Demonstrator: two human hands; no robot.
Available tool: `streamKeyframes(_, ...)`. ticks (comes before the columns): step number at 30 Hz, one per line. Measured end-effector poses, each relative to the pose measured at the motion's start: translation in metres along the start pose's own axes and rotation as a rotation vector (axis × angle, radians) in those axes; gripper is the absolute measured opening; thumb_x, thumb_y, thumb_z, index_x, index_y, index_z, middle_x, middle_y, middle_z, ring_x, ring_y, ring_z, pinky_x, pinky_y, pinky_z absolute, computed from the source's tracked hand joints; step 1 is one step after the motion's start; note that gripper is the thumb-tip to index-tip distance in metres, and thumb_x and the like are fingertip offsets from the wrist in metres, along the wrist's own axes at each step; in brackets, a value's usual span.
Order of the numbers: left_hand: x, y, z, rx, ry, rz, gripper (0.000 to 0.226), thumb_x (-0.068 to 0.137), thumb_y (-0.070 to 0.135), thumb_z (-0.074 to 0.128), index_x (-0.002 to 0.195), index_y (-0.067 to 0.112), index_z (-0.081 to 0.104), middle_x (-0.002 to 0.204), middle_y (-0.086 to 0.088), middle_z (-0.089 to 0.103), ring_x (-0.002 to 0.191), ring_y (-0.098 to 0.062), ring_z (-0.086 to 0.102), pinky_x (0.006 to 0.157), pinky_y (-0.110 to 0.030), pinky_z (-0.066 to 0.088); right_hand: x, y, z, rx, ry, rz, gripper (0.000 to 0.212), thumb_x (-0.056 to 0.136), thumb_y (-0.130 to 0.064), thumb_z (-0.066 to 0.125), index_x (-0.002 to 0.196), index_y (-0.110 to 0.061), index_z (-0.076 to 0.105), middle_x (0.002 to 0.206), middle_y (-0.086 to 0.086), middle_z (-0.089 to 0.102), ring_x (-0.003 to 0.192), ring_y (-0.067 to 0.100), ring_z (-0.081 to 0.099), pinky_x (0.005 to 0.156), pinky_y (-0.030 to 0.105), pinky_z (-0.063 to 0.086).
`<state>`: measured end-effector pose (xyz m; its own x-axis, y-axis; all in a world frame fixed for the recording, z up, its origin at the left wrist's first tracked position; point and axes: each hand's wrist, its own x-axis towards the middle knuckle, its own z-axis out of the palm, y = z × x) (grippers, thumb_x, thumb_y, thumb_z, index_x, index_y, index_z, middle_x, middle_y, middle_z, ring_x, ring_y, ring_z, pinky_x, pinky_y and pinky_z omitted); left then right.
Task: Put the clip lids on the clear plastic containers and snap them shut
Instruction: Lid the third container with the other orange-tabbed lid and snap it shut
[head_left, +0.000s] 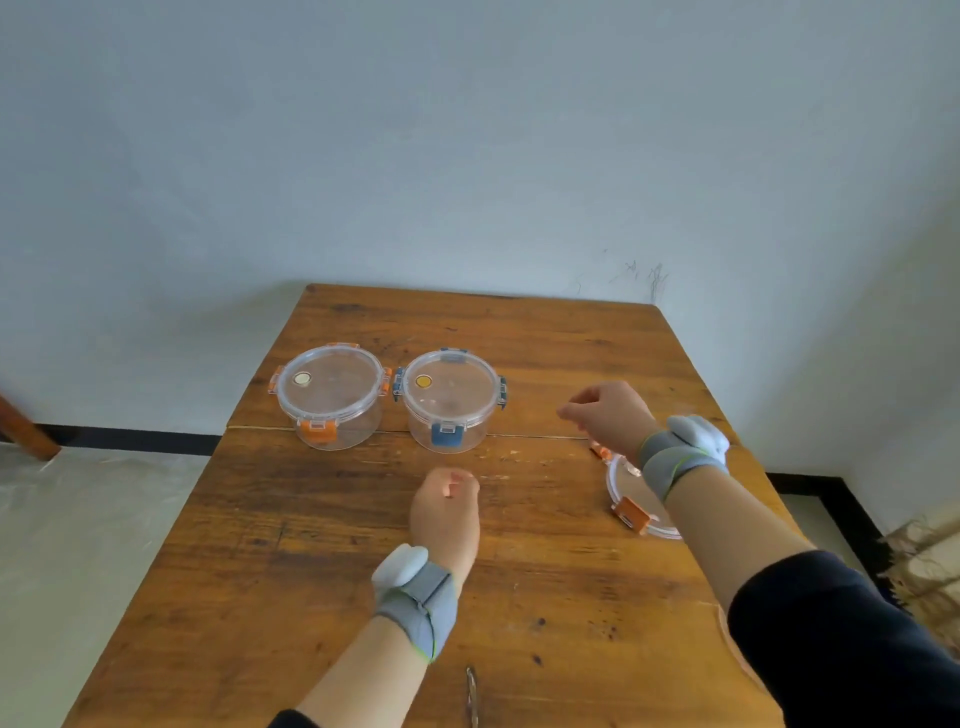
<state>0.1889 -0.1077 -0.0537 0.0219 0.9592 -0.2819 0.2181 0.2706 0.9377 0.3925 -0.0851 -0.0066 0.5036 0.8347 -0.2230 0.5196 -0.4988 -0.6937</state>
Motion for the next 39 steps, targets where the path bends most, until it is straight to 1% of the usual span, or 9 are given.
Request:
streamKeyframes(3,-0.019,0.002,0.032,0.191,-0.206,0.133,0.022,0.087,0.013,0.050,0.104,0.015,0.065,0.100,0.002,0.064,0.089,-0.012,0.058,0.065,-0.017,0.040,-0.002,0.028,-0.032,-0.093,0.012,0.066,0.017,0.085,-0.025,0.069,0.089,-0.009,0.069,0.069,0.003,0.062,0.065,0.017,0.058,0.061,0.028,0.049)
streamKeyframes(6,-0.022,0.015,0.068,0.272,-0.361,0.093,0.031,0.085,0.021,0.053,0.115,0.018,0.062,0.114,0.000,0.065,0.099,-0.018,0.062,0.082,-0.030,0.050,-0.009,0.059,-0.061,-0.161,0.040,0.160,0.020,0.082,-0.024,0.072,0.087,-0.005,0.071,0.074,0.008,0.064,0.075,0.025,0.061,0.074,0.038,0.057)
streamKeyframes(11,-0.017,0.036,0.114,0.352,-0.385,-0.002,0.038,0.086,0.027,0.060,0.120,0.010,0.060,0.112,-0.011,0.065,0.102,-0.030,0.062,0.078,-0.030,0.044,-0.019,0.101,-0.078,-0.177,-0.081,0.363,0.031,0.085,-0.026,0.067,0.103,0.000,0.068,0.095,0.015,0.072,0.090,0.029,0.070,0.078,0.043,0.062)
streamKeyframes(15,-0.011,0.042,0.128,0.357,-0.432,-0.120,0.006,0.078,0.022,0.065,0.078,0.019,0.060,0.087,-0.011,0.060,0.077,-0.029,0.056,0.073,-0.034,0.049,-0.019,0.105,-0.074,-0.045,-0.167,0.453,0.024,0.085,-0.024,0.068,0.101,-0.006,0.063,0.095,0.011,0.068,0.091,0.024,0.067,0.062,0.036,0.060)
streamKeyframes(19,-0.008,0.040,0.125,0.322,-0.431,-0.160,0.026,0.080,0.009,0.062,0.105,0.007,0.070,0.104,-0.018,0.067,0.088,-0.028,0.059,0.083,-0.036,0.053,-0.019,0.103,-0.070,0.054,-0.186,0.512,0.022,0.080,-0.017,0.071,0.095,-0.006,0.060,0.078,0.008,0.052,0.071,0.020,0.051,0.060,0.030,0.049)
streamKeyframes(27,-0.021,0.052,0.115,-0.002,-0.467,-0.360,0.023,0.087,-0.010,0.048,0.090,0.007,0.063,0.071,-0.008,0.050,0.063,-0.013,0.048,0.066,-0.021,0.045,-0.032,0.077,-0.093,0.281,-0.035,0.162,0.008,0.089,-0.007,0.059,0.092,-0.003,0.066,0.070,0.009,0.068,0.054,0.018,0.058,0.048,0.023,0.046)
streamKeyframes(30,-0.031,0.063,0.115,-0.132,-0.440,-0.362,0.011,0.094,0.012,0.052,0.091,0.006,0.060,0.078,-0.009,0.060,0.065,-0.016,0.052,0.065,-0.023,0.046,-0.054,0.065,-0.111,0.266,0.037,-0.053,0.012,0.090,-0.015,0.063,0.094,-0.007,0.071,0.075,0.004,0.071,0.065,0.016,0.062,0.062,0.029,0.051)
streamKeyframes(34,-0.041,0.080,0.113,-0.578,-0.615,-0.564,0.065,0.095,0.055,0.036,0.114,-0.005,0.053,0.111,-0.027,0.065,0.083,-0.034,0.064,0.072,-0.041,0.058,-0.090,0.065,-0.132,0.237,0.041,-0.190,0.012,0.085,-0.021,0.072,0.095,-0.018,0.078,0.077,-0.001,0.071,0.066,0.012,0.058,0.066,0.025,0.047)
streamKeyframes(39,-0.065,0.084,0.115,-0.810,-0.804,-0.635,0.071,0.086,0.040,0.060,0.137,-0.004,0.038,0.125,-0.031,0.059,0.085,-0.042,0.071,0.071,-0.043,0.061,-0.138,0.084,-0.155,0.141,0.008,-0.209,0.020,0.080,-0.009,0.076,0.098,-0.017,0.074,0.088,-0.002,0.069,0.058,-0.013,0.057,0.061,0.001,0.041)
